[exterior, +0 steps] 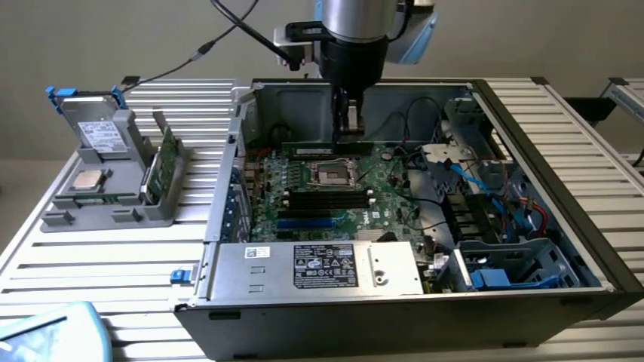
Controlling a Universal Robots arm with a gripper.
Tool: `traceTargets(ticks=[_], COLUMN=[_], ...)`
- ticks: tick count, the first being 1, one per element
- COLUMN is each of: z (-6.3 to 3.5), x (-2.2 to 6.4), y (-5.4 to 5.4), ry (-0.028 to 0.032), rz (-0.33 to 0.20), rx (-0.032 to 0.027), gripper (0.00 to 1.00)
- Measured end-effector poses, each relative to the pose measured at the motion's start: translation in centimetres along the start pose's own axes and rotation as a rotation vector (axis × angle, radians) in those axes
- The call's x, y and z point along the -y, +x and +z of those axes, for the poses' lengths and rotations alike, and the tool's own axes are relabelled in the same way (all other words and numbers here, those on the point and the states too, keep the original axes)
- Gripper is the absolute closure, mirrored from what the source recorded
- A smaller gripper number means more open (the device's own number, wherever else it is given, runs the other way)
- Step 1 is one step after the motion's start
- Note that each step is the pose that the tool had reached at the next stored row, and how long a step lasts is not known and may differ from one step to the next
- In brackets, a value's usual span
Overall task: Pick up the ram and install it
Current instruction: 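Insert the ram into the slot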
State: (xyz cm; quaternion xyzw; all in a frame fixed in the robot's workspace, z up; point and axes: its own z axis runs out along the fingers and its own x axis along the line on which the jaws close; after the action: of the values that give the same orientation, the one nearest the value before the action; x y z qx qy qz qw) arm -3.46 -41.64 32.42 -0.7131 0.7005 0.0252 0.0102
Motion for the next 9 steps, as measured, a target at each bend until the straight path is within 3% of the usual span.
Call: traceTargets(ticks=[9], z=[1.63], x=[0.82], y=[-0.1], ry=[0.0], rz=[0.0], rx=[-0.0001], gripper=[0.87])
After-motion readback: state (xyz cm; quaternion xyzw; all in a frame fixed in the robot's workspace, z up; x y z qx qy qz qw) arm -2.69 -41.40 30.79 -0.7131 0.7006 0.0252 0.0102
